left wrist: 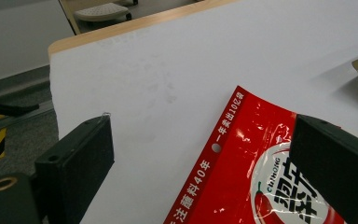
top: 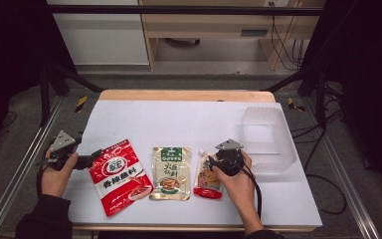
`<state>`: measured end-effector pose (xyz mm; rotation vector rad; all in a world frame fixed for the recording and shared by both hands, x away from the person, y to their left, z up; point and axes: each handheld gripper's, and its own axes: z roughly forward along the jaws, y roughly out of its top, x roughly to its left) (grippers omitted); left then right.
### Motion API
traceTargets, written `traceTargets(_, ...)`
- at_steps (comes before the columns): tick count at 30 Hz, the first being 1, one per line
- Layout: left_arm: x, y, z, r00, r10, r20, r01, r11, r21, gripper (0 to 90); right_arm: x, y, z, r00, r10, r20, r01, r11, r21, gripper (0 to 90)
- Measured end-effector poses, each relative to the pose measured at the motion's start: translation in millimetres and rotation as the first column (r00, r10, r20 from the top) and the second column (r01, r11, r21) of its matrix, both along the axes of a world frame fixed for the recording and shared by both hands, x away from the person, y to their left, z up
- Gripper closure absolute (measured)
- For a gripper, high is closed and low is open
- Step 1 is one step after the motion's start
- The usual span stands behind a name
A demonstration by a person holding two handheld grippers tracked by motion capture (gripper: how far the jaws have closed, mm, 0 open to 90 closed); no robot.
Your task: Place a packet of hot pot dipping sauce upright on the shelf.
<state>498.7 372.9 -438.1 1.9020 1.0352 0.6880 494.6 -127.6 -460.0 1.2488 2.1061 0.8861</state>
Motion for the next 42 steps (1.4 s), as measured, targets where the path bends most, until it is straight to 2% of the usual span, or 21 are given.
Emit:
traceTargets(6,-0.4,-3.6,-0.1,0.9999,-0.013,-0.002,0.013,0.9999,0.0,6.1,8.8,-2.5,-7.3,0.9983,-0.011,-0.057,0.012,1.0,0.006,38.7)
traceTargets(14,-0.8,-8.4,0.0,0.9993,-0.036,-0.006,0.036,0.9993,0.011,6.1,12.5,-4.6,-13.1,0.9943,-0.006,-0.106,0.006,1.0,0.002,41.6)
traceTargets(19,-1.0,-11.3,0.0,0.9989,-0.047,-0.004,0.047,0.9988,0.011,6.1,13.2,-5.4,-14.7,0.992,-0.01,-0.125,0.013,1.0,0.02,42.6)
traceTargets(21,-1.0,-13.1,0.0,0.9985,-0.054,-0.006,0.054,0.9984,0.017,6.1,13.4,-6.3,-15.7,0.9902,-0.003,-0.14,0.009,0.999,0.045,44.9)
traceTargets(23,-1.0,-13.6,0.0,0.9984,-0.057,-0.007,0.057,0.9982,0.019,6.1,13.1,-6.2,-15.8,0.99,-0.001,-0.141,0.008,0.999,0.048,46.1)
traceTargets(27,-1.1,-15.2,-0.1,0.998,-0.063,-0.008,0.063,0.9978,0.023,6.1,11.6,-4.9,-15.5,0.9885,0.016,-0.15,-0.008,0.999,0.054,54.7)
traceTargets(28,-1.2,-15.8,-0.1,0.9979,-0.064,-0.008,0.064,0.9977,0.024,6.1,10.3,-4.1,-14.8,0.9881,0.024,-0.152,-0.017,0.999,0.047,60.5)
traceTargets(29,-1.2,-15.8,-0.1,0.9979,-0.064,-0.008,0.064,0.9977,0.024,6.1,10.3,-4.1,-14.8,0.9881,0.024,-0.152,-0.017,0.999,0.047,60.5)
traceTargets(30,-1.3,-16.1,-0.1,0.9979,-0.063,-0.009,0.064,0.9977,0.023,6.1,8.8,-3.2,-14.3,0.9877,0.037,-0.152,-0.031,0.999,0.04,67.9)
traceTargets(31,-1.3,-16.3,0.0,0.9979,-0.064,-0.009,0.065,0.9976,0.023,6.1,8.8,-3.2,-14.3,0.9877,0.037,-0.152,-0.031,0.999,0.04,67.9)
traceTargets(35,-1.2,-17.5,0.0,0.9974,-0.071,-0.007,0.072,0.9971,0.024,6.1,6.4,-2.3,-13.0,0.9873,0.057,-0.148,-0.054,0.998,0.024,82.0)
traceTargets(39,-3.0,-20.5,1.5,0.9965,-0.083,-0.013,0.083,0.9965,0.005,6.1,1.8,-0.8,-7.6,0.9907,0.07,-0.117,-0.069,0.998,0.017,85.8)
traceTargets(40,-4.3,-23.6,3.5,0.9946,-0.103,-0.016,0.103,0.9947,-0.009,6.0,-3.1,-1.6,1.6,0.9932,0.077,-0.087,-0.076,0.997,0.023,86.6)
traceTargets(41,-4.3,-23.6,3.5,0.9946,-0.103,-0.016,0.103,0.9947,-0.009,5.7,-3.1,-1.6,1.6,0.9932,0.077,-0.087,-0.076,0.997,0.023,86.6)
traceTargets(42,-4.9,-26.2,5.0,0.9936,-0.112,-0.018,0.111,0.9937,-0.011,5.7,-6.0,-2.3,7.8,0.9941,0.084,-0.069,-0.082,0.996,0.031,86.8)
